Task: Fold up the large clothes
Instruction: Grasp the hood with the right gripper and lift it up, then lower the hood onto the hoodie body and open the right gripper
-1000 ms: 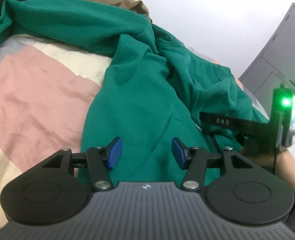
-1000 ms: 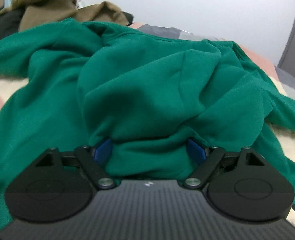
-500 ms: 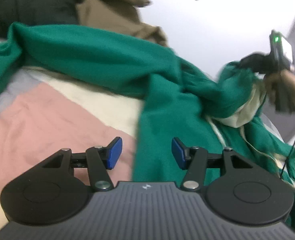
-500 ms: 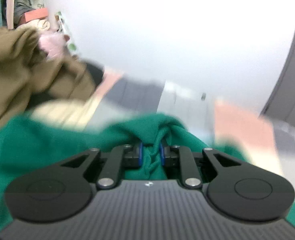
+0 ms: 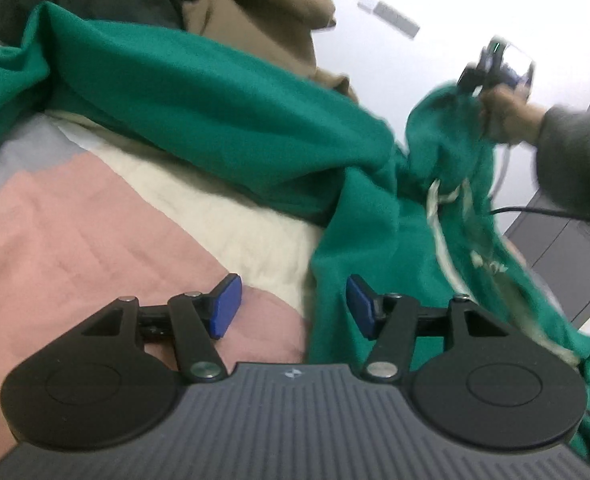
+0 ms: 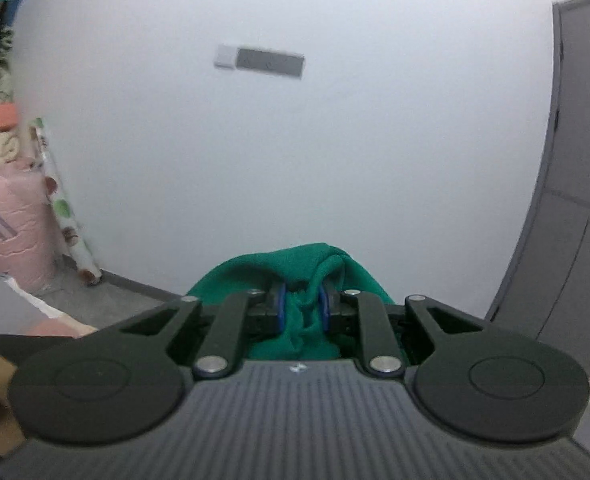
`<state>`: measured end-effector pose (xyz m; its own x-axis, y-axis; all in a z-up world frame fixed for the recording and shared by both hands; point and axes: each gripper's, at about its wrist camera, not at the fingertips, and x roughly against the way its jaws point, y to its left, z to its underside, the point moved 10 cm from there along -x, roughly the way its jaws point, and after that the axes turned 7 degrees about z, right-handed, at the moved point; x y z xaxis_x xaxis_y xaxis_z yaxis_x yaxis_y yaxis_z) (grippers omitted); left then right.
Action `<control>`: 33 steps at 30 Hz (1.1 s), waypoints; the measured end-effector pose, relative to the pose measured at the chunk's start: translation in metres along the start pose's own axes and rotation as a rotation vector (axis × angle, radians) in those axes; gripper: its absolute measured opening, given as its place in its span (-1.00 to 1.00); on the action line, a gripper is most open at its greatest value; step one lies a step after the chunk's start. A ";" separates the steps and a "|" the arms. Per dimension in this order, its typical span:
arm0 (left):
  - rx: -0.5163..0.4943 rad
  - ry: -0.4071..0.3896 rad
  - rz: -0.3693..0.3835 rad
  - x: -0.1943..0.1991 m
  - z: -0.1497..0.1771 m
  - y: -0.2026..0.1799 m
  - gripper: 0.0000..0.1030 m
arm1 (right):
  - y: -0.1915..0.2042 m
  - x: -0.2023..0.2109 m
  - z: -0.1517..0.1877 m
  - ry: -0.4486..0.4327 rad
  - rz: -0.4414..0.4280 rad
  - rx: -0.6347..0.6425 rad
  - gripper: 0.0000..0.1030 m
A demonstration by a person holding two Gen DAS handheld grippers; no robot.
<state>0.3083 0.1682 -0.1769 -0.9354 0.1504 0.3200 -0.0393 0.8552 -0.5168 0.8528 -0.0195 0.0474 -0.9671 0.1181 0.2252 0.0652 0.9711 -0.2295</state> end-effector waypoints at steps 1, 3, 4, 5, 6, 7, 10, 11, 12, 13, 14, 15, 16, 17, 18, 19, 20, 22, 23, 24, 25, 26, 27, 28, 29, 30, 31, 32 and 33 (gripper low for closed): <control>0.009 -0.012 0.021 0.003 0.001 -0.001 0.24 | -0.002 -0.005 0.006 0.013 0.005 -0.022 -0.62; 0.012 0.005 0.033 0.004 0.005 -0.002 0.24 | -0.002 -0.018 0.017 0.036 0.005 -0.048 -0.58; -0.003 0.013 0.027 0.004 0.006 -0.004 0.24 | -0.004 -0.022 0.022 0.043 0.002 -0.056 -0.58; -0.013 0.009 0.026 0.004 0.007 -0.005 0.26 | -0.006 -0.023 0.025 0.046 -0.004 -0.066 -0.50; -0.020 0.011 0.024 0.003 0.008 -0.006 0.28 | -0.007 -0.023 0.029 0.051 -0.012 -0.078 -0.29; -0.025 0.014 0.021 0.002 0.008 -0.006 0.28 | -0.008 -0.022 0.031 0.054 -0.024 -0.087 -0.12; -0.016 0.011 0.029 -0.001 0.008 -0.004 0.29 | -0.012 -0.005 0.036 0.025 -0.057 -0.081 0.44; -0.010 0.010 0.032 -0.001 0.007 -0.004 0.29 | -0.015 0.001 0.038 0.028 -0.068 -0.078 0.44; -0.007 0.008 0.035 -0.001 0.006 -0.003 0.29 | -0.018 0.005 0.040 0.040 -0.076 -0.077 0.44; -0.006 0.009 0.036 -0.001 0.006 -0.004 0.29 | -0.021 0.010 0.043 0.050 -0.085 -0.075 0.44; -0.008 0.012 0.036 0.000 0.006 -0.004 0.29 | -0.025 0.018 0.047 0.058 -0.091 -0.070 0.44; -0.013 0.018 0.034 0.001 0.007 -0.005 0.29 | -0.030 0.029 0.051 0.063 -0.096 -0.067 0.44; -0.023 0.026 0.029 0.003 0.007 -0.006 0.29 | -0.036 0.037 0.056 0.072 -0.099 -0.063 0.44; -0.035 0.035 0.025 0.004 0.008 -0.008 0.29 | -0.044 0.048 0.065 0.089 -0.099 -0.061 0.44; -0.053 0.045 0.017 0.006 0.010 -0.010 0.29 | -0.051 0.058 0.073 0.104 -0.106 -0.058 0.44; -0.068 0.051 0.012 0.008 0.012 -0.013 0.29 | -0.059 0.068 0.083 0.118 -0.114 -0.053 0.44; -0.091 0.063 0.004 0.011 0.014 -0.016 0.29 | -0.071 0.082 0.096 0.131 -0.114 -0.046 0.44; -0.141 0.083 -0.013 0.017 0.020 -0.023 0.29 | -0.094 0.107 0.119 0.163 -0.101 -0.039 0.44; -0.161 0.089 -0.016 0.021 0.024 -0.027 0.29 | -0.111 0.123 0.134 0.179 -0.095 -0.047 0.44; -0.175 0.097 -0.018 0.025 0.027 -0.030 0.29 | -0.126 0.136 0.145 0.194 -0.093 -0.058 0.44; -0.185 0.107 -0.020 0.029 0.030 -0.035 0.29 | -0.140 0.150 0.155 0.208 -0.091 -0.072 0.44; -0.195 0.115 -0.018 0.033 0.033 -0.039 0.29 | -0.156 0.166 0.166 0.223 -0.087 -0.088 0.44; -0.205 0.123 -0.017 0.037 0.037 -0.043 0.29 | -0.170 0.181 0.176 0.238 -0.084 -0.101 0.44; -0.211 0.133 -0.021 0.039 0.040 -0.046 0.29 | -0.184 0.197 0.186 0.253 -0.080 -0.108 0.44; -0.219 0.143 -0.030 0.043 0.043 -0.049 0.29 | -0.198 0.213 0.196 0.266 -0.072 -0.118 0.44; -0.227 0.150 -0.042 0.046 0.045 -0.050 0.29 | -0.213 0.231 0.207 0.284 -0.069 -0.131 0.43; -0.234 0.160 -0.057 0.050 0.048 -0.052 0.29 | -0.224 0.248 0.216 0.299 -0.074 -0.145 0.44; -0.236 0.168 -0.065 0.054 0.050 -0.053 0.29 | -0.239 0.268 0.228 0.317 -0.077 -0.162 0.44; -0.233 0.178 -0.074 0.058 0.052 -0.054 0.29 | -0.249 0.285 0.240 0.340 -0.082 -0.170 0.44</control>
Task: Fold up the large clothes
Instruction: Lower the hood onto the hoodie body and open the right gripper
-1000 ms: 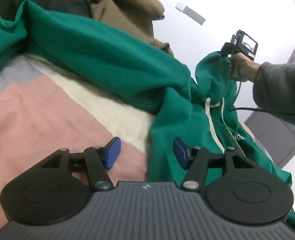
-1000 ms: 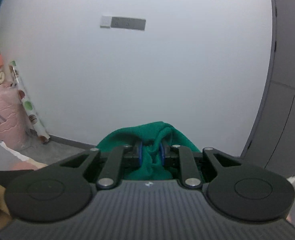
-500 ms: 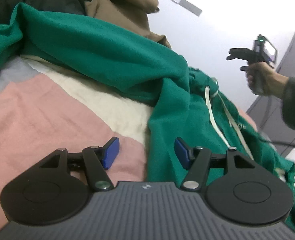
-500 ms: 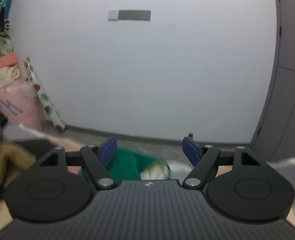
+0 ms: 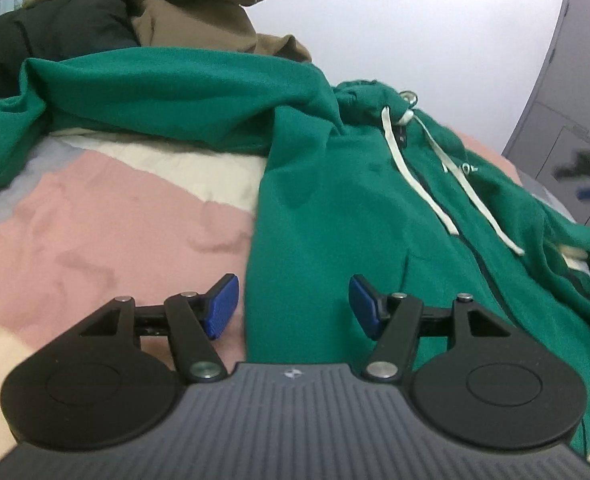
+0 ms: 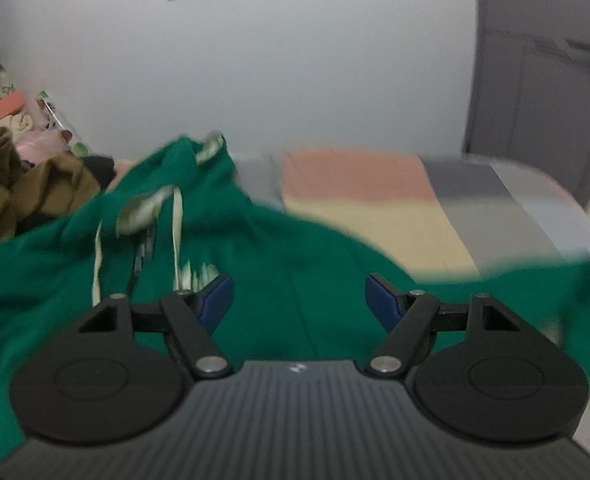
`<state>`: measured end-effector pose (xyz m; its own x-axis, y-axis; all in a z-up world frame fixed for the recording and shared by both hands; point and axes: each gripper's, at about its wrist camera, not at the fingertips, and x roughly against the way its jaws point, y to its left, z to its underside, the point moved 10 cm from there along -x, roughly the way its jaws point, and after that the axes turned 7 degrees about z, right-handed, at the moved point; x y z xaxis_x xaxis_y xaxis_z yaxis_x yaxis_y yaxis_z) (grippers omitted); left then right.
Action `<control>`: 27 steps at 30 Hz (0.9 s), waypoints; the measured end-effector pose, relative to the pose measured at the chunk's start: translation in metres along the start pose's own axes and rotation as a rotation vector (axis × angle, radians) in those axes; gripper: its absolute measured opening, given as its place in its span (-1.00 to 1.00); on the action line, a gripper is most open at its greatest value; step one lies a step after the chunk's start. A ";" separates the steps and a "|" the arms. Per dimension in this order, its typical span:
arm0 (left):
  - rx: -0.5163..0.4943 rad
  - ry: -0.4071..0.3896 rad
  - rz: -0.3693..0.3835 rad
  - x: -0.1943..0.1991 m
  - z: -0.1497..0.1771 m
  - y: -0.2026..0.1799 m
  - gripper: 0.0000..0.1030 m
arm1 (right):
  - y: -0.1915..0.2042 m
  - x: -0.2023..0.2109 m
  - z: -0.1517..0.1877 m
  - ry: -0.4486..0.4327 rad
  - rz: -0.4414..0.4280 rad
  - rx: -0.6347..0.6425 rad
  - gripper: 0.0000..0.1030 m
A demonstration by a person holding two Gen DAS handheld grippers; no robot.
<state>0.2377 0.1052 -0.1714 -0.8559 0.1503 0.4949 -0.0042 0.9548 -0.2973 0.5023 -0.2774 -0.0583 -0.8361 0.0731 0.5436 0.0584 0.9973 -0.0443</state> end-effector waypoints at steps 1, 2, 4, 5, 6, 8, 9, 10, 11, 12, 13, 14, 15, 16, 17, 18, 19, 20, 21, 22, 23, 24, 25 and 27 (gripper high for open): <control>0.005 0.013 -0.007 0.003 0.003 -0.001 0.29 | -0.010 0.014 0.015 0.021 -0.010 -0.002 0.44; 0.014 0.028 -0.019 0.006 0.006 -0.001 0.29 | -0.021 0.030 0.030 0.038 -0.020 -0.006 0.44; 0.040 0.060 -0.053 0.011 0.014 0.003 0.29 | -0.039 0.056 0.055 0.072 -0.042 -0.020 0.44; 0.052 0.072 -0.065 0.013 0.017 0.005 0.29 | -0.046 0.068 0.071 0.088 -0.053 -0.029 0.44; 0.063 0.080 -0.074 0.014 0.019 0.007 0.29 | -0.052 0.078 0.082 0.102 -0.067 -0.038 0.44; 0.085 0.093 -0.089 0.018 0.021 0.009 0.30 | -0.066 0.100 0.109 0.131 -0.084 -0.034 0.44; 0.097 0.097 -0.096 0.021 0.021 0.009 0.31 | -0.073 0.109 0.120 0.137 -0.084 -0.029 0.44; 0.114 0.100 -0.103 0.025 0.022 0.010 0.31 | -0.079 0.115 0.130 0.151 -0.082 -0.017 0.44; 0.128 0.102 -0.110 0.029 0.023 0.010 0.31 | -0.084 0.120 0.141 0.186 -0.081 0.009 0.44; 0.140 0.104 -0.115 0.034 0.024 0.010 0.31 | -0.088 0.123 0.151 0.212 -0.080 0.028 0.44; 0.146 0.105 -0.116 0.038 0.025 0.009 0.32 | -0.094 0.125 0.157 0.221 -0.081 0.029 0.44; 0.150 0.110 -0.119 0.042 0.027 0.009 0.34 | -0.100 0.128 0.165 0.228 -0.086 0.021 0.44; 0.153 0.117 -0.126 0.044 0.028 0.008 0.39 | -0.103 0.129 0.172 0.248 -0.104 0.022 0.43; 0.160 0.124 -0.135 0.048 0.030 0.009 0.42 | -0.104 0.129 0.178 0.264 -0.122 0.030 0.43; 0.172 0.127 -0.139 0.050 0.030 0.009 0.47 | -0.105 0.130 0.181 0.264 -0.128 0.035 0.43; 0.185 0.130 -0.138 0.052 0.030 0.009 0.51 | -0.105 0.130 0.182 0.261 -0.134 0.044 0.43; 0.200 0.139 -0.131 0.054 0.031 0.009 0.53 | -0.103 0.129 0.183 0.264 -0.148 0.055 0.43; 0.215 0.151 -0.115 0.054 0.033 0.007 0.56 | -0.098 0.130 0.184 0.273 -0.183 0.063 0.42; 0.230 0.160 -0.093 0.055 0.035 0.005 0.57 | -0.092 0.131 0.186 0.282 -0.223 0.074 0.42; 0.238 0.164 -0.080 0.055 0.036 0.003 0.57 | -0.087 0.132 0.188 0.288 -0.242 0.093 0.42; 0.246 0.167 -0.068 0.056 0.038 0.000 0.57 | -0.083 0.130 0.192 0.291 -0.229 0.123 0.41; 0.254 0.175 -0.055 0.056 0.040 -0.002 0.58 | -0.079 0.129 0.197 0.293 -0.209 0.163 0.41; 0.259 0.184 -0.045 0.055 0.043 -0.004 0.59 | -0.075 0.127 0.202 0.292 -0.193 0.204 0.40; 0.270 0.199 -0.032 0.055 0.048 -0.006 0.60 | -0.072 0.123 0.210 0.292 -0.151 0.266 0.14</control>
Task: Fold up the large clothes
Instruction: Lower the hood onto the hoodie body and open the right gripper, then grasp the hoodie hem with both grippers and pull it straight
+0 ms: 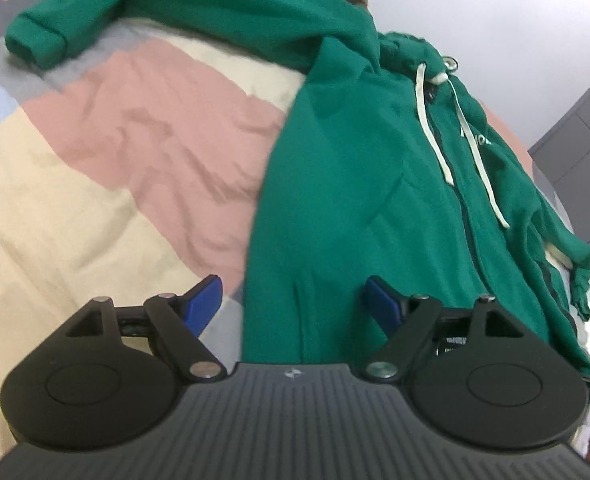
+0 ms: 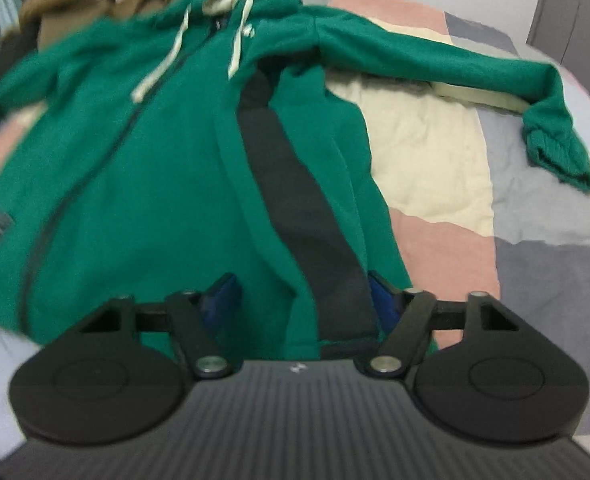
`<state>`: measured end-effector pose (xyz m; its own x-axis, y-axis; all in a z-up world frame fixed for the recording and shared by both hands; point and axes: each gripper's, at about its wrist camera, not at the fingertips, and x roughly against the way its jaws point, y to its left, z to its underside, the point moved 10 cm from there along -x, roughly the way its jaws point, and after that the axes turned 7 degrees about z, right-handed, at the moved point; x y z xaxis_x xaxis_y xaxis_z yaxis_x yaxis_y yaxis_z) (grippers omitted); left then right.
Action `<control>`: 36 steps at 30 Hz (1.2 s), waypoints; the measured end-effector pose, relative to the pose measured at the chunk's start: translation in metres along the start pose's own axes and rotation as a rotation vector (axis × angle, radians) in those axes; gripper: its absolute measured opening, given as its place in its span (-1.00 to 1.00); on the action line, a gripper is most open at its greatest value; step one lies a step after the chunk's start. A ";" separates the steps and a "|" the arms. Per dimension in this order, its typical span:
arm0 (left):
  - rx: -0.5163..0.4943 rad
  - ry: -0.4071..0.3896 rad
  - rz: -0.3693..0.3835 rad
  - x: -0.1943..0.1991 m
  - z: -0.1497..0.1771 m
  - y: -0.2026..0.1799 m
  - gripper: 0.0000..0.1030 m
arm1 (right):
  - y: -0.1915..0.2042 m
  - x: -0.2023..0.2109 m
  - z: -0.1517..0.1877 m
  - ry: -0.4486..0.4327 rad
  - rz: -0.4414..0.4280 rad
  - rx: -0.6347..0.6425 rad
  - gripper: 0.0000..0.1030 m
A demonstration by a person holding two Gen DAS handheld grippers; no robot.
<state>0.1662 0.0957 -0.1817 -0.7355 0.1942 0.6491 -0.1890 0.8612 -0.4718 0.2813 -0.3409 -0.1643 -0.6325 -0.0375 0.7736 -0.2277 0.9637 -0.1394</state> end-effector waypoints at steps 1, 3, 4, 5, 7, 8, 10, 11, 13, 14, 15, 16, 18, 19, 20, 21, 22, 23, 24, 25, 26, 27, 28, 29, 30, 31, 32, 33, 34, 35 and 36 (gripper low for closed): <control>0.004 0.001 0.000 -0.001 0.002 0.000 0.60 | 0.000 -0.002 0.001 0.003 0.015 0.011 0.07; 0.012 -0.004 -0.002 0.000 0.002 0.002 0.60 | 0.000 0.000 -0.003 -0.005 0.015 -0.010 -0.41; 0.018 -0.003 0.003 -0.001 0.003 0.002 0.60 | -0.001 0.003 -0.006 -0.013 0.005 -0.031 -0.52; 0.023 -0.001 0.008 -0.001 0.003 0.003 0.60 | -0.003 0.009 -0.010 -0.030 -0.015 -0.055 -0.58; 0.031 0.000 0.018 -0.001 0.003 0.004 0.62 | -0.006 0.021 -0.018 -0.072 -0.067 -0.095 -0.69; 0.036 0.001 0.028 -0.002 0.003 0.004 0.63 | -0.008 0.028 -0.022 -0.090 -0.108 -0.126 -0.71; 0.047 0.003 0.045 -0.004 0.003 0.004 0.63 | -0.016 0.039 -0.029 -0.117 -0.198 -0.222 -0.74; 0.049 -0.005 0.040 -0.004 0.002 0.004 0.63 | -0.024 0.047 -0.033 -0.141 -0.261 -0.297 -0.74; 0.061 -0.028 0.034 -0.003 -0.001 0.007 0.63 | -0.040 0.057 -0.039 -0.182 -0.331 -0.412 -0.75; 0.072 -0.031 0.042 -0.003 -0.002 0.008 0.63 | -0.051 0.060 -0.040 -0.196 -0.353 -0.477 -0.75; 0.083 -0.031 0.052 -0.004 -0.003 0.008 0.63 | -0.059 0.060 -0.039 -0.198 -0.364 -0.524 -0.75; 0.094 -0.029 0.063 -0.006 -0.003 0.009 0.63 | -0.068 0.059 -0.037 -0.194 -0.367 -0.567 -0.75; 0.096 -0.021 0.086 -0.009 -0.002 0.007 0.63 | -0.084 0.049 -0.030 -0.167 -0.334 -0.626 -0.76; 0.089 -0.015 0.102 -0.011 -0.001 0.003 0.63 | -0.091 0.041 -0.025 -0.139 -0.288 -0.628 -0.76; 0.079 -0.010 0.111 -0.013 0.000 0.000 0.63 | -0.095 0.033 -0.018 -0.104 -0.237 -0.619 -0.76; 0.064 -0.005 0.119 -0.014 0.001 -0.004 0.63 | -0.098 0.024 -0.012 -0.065 -0.200 -0.615 -0.76; 0.055 0.001 0.129 -0.016 0.002 -0.007 0.63 | -0.101 0.015 -0.006 -0.025 -0.176 -0.619 -0.76; 0.047 0.014 0.145 -0.018 0.004 -0.011 0.63 | -0.101 0.007 0.002 0.017 -0.161 -0.622 -0.76; 0.038 0.024 0.156 -0.019 0.006 -0.015 0.63 | -0.098 0.001 0.006 0.045 -0.147 -0.600 -0.76; 0.026 0.033 0.162 -0.020 0.008 -0.018 0.62 | -0.095 0.000 0.007 0.046 -0.140 -0.587 -0.76; 0.013 0.040 0.167 -0.021 0.010 -0.021 0.60 | -0.092 0.001 0.007 0.043 -0.136 -0.577 -0.76; 0.003 0.049 0.173 -0.023 0.012 -0.025 0.55 | -0.090 0.002 0.006 0.039 -0.138 -0.571 -0.75; -0.004 0.057 0.180 -0.024 0.014 -0.027 0.49 | -0.088 0.003 0.003 0.034 -0.147 -0.565 -0.75; -0.012 0.060 0.178 -0.024 0.016 -0.030 0.34 | -0.088 0.003 0.003 0.033 -0.156 -0.559 -0.75; -0.029 0.063 0.171 -0.024 0.018 -0.032 0.16 | -0.086 0.004 0.003 0.033 -0.165 -0.552 -0.75; -0.057 0.067 0.158 -0.024 0.020 -0.034 0.04 | -0.085 0.006 0.003 0.031 -0.170 -0.547 -0.76; -0.075 0.068 0.148 -0.024 0.021 -0.036 -0.20 | -0.083 0.010 0.001 0.027 -0.176 -0.541 -0.76; -0.081 0.065 0.144 -0.022 0.022 -0.037 -0.31 | -0.081 0.013 0.000 0.021 -0.181 -0.534 -0.76; -0.077 0.061 0.150 -0.019 0.022 -0.037 -0.49 | -0.080 0.018 -0.002 0.010 -0.188 -0.531 -0.76; -0.062 0.051 0.157 -0.016 0.021 -0.037 -0.58 | -0.078 0.022 -0.006 -0.003 -0.198 -0.533 -0.76; -0.036 0.032 0.170 -0.010 0.018 -0.036 -0.63 | -0.076 0.027 -0.008 -0.015 -0.211 -0.535 -0.76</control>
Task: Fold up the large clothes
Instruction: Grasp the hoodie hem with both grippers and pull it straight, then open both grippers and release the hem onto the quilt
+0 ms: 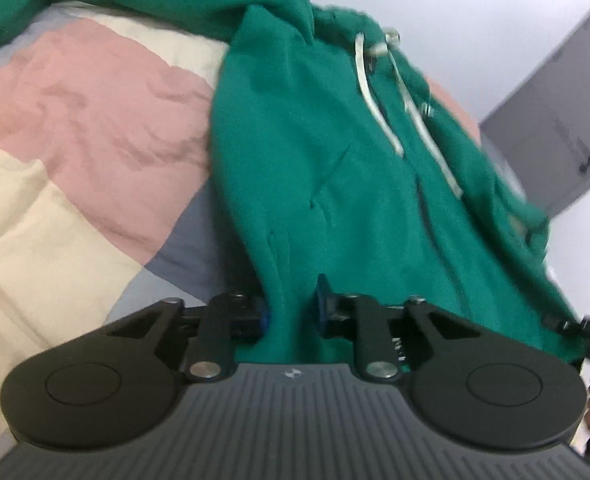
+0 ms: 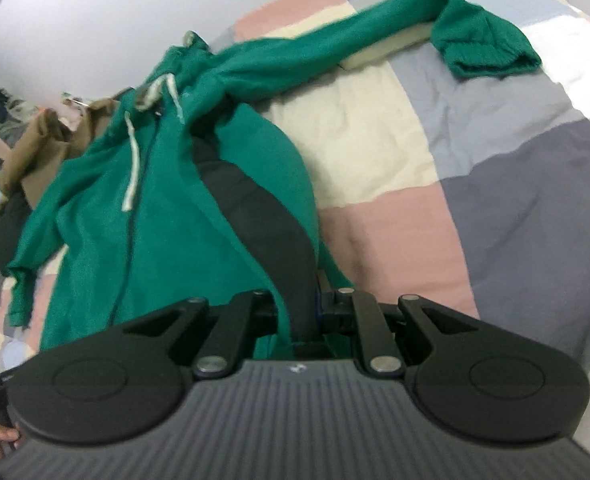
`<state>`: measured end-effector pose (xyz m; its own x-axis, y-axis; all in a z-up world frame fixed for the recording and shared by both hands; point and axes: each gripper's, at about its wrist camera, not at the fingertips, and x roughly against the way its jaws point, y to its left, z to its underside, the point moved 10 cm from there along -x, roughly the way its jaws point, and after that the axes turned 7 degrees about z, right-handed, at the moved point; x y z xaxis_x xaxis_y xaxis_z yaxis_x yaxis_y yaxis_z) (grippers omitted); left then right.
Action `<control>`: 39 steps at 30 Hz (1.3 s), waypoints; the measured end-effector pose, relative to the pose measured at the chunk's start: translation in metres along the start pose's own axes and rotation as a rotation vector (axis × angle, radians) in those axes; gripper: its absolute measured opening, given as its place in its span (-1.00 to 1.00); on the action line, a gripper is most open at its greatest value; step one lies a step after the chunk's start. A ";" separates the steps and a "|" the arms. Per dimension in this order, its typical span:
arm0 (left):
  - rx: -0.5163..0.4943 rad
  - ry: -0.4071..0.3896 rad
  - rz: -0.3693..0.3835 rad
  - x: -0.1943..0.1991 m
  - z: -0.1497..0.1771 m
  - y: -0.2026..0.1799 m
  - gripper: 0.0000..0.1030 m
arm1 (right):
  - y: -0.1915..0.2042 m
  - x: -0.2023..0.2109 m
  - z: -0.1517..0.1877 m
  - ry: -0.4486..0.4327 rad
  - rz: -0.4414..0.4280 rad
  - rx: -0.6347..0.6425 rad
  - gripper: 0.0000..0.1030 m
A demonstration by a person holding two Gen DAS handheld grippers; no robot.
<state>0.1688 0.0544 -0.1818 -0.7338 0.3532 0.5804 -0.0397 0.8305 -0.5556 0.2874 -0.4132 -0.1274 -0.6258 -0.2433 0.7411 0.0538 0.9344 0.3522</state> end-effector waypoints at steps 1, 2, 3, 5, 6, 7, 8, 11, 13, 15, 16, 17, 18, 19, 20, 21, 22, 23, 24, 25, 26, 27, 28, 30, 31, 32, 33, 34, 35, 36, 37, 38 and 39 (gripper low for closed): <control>0.028 -0.022 0.018 0.007 -0.003 0.000 -0.65 | 0.005 0.005 0.000 -0.007 -0.020 0.001 -0.76; 0.055 -0.043 0.038 0.015 -0.006 0.000 -0.66 | 0.010 0.010 0.001 -0.013 -0.038 0.004 -0.76; 0.081 -0.061 0.060 0.022 -0.010 0.000 -0.67 | 0.014 0.015 0.001 -0.020 -0.059 0.007 -0.76; 0.106 -0.088 0.083 0.036 -0.014 -0.001 -0.68 | 0.024 0.025 0.005 -0.022 -0.114 -0.006 -0.76; 0.114 -0.097 0.087 0.040 -0.015 0.000 -0.69 | 0.030 0.029 0.008 -0.018 -0.139 -0.005 -0.76; 0.127 -0.102 0.090 0.045 -0.016 0.002 -0.69 | 0.036 0.033 0.011 -0.018 -0.157 0.004 -0.76; 0.140 -0.108 0.089 0.050 -0.018 0.004 -0.70 | 0.042 0.037 0.014 -0.020 -0.168 0.017 -0.76; 0.152 -0.128 0.051 0.061 -0.022 0.013 -0.71 | 0.051 0.040 0.024 0.005 -0.183 0.040 -0.76; 0.165 -0.122 0.017 0.061 -0.021 0.020 -0.71 | 0.051 0.034 0.034 0.045 -0.152 0.048 -0.76; 0.173 -0.096 -0.025 0.057 -0.018 0.027 -0.71 | 0.043 0.023 0.044 0.102 -0.090 0.036 -0.76; 0.173 -0.081 -0.052 0.052 -0.016 0.031 -0.71 | 0.036 0.014 0.050 0.137 -0.051 0.024 -0.76; 0.175 -0.067 -0.070 0.049 -0.014 0.035 -0.70 | 0.032 0.008 0.053 0.160 -0.025 0.018 -0.76; 0.176 -0.054 -0.087 0.046 -0.012 0.038 -0.70 | 0.029 0.003 0.056 0.180 -0.005 0.019 -0.76; 0.171 -0.042 -0.106 0.044 -0.010 0.041 -0.70 | 0.027 -0.003 0.059 0.200 0.018 0.026 -0.75; 0.160 -0.031 -0.124 0.044 -0.007 0.045 -0.69 | 0.026 -0.006 0.061 0.211 0.031 0.033 -0.75; 0.149 -0.021 -0.139 0.041 -0.005 0.046 -0.69 | 0.026 -0.009 0.062 0.219 0.041 0.040 -0.75; 0.142 -0.015 -0.147 0.038 -0.005 0.048 -0.69 | 0.026 -0.010 0.063 0.221 0.049 0.048 -0.75; 0.138 -0.013 -0.150 0.037 -0.004 0.048 -0.68 | 0.026 -0.010 0.062 0.219 0.053 0.054 -0.74; 0.138 -0.013 -0.149 0.037 -0.005 0.048 -0.67 | 0.027 -0.008 0.061 0.214 0.051 0.054 -0.72; 0.138 -0.015 -0.144 0.039 -0.005 0.049 -0.66 | 0.026 -0.007 0.060 0.210 0.049 0.051 -0.72; 0.140 -0.018 -0.138 0.041 -0.006 0.049 -0.61 | 0.026 -0.004 0.057 0.201 0.043 0.041 -0.69; 0.142 -0.024 -0.137 0.040 -0.007 0.049 -0.59 | 0.025 -0.001 0.054 0.190 0.036 0.025 -0.65; 0.138 -0.030 -0.135 0.041 -0.008 0.048 -0.41 | 0.026 0.001 0.053 0.179 0.032 0.012 -0.57; 0.113 -0.036 -0.165 0.045 -0.011 0.047 0.20 | 0.022 0.008 0.048 0.160 0.022 -0.010 -0.42; 0.100 -0.050 -0.175 0.047 -0.012 0.045 0.24 | 0.021 0.010 0.045 0.144 0.020 -0.022 -0.19; 0.083 -0.067 -0.175 0.051 -0.014 0.041 0.25 | 0.019 0.014 0.041 0.126 0.019 -0.038 0.15; 0.071 -0.079 -0.173 0.054 -0.016 0.038 0.25 | 0.018 0.018 0.038 0.110 0.013 -0.055 0.28; 0.059 -0.097 -0.164 0.057 -0.019 0.033 0.25 | 0.015 0.022 0.033 0.089 0.004 -0.076 0.34; 0.047 -0.118 -0.150 0.061 -0.021 0.028 0.28 | 0.013 0.025 0.028 0.071 -0.002 -0.091 0.34; 0.035 -0.135 -0.140 0.064 -0.023 0.023 0.30 | 0.012 0.027 0.024 0.054 -0.007 -0.103 0.33; 0.022 -0.147 -0.134 0.066 -0.025 0.017 0.31 | 0.009 0.028 0.018 0.032 -0.009 -0.117 0.33; 0.002 -0.162 -0.127 0.067 -0.027 0.011 0.31 | 0.007 0.027 0.012 0.020 -0.008 -0.125 0.34; -0.018 -0.180 -0.123 0.067 -0.029 0.006 0.32 | 0.003 0.025 0.006 0.010 -0.003 -0.127 0.34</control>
<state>0.1387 0.0955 -0.1286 -0.8334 0.1671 0.5269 -0.1258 0.8709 -0.4751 0.2675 -0.4146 -0.1111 -0.6185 -0.2489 0.7453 0.1506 0.8933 0.4234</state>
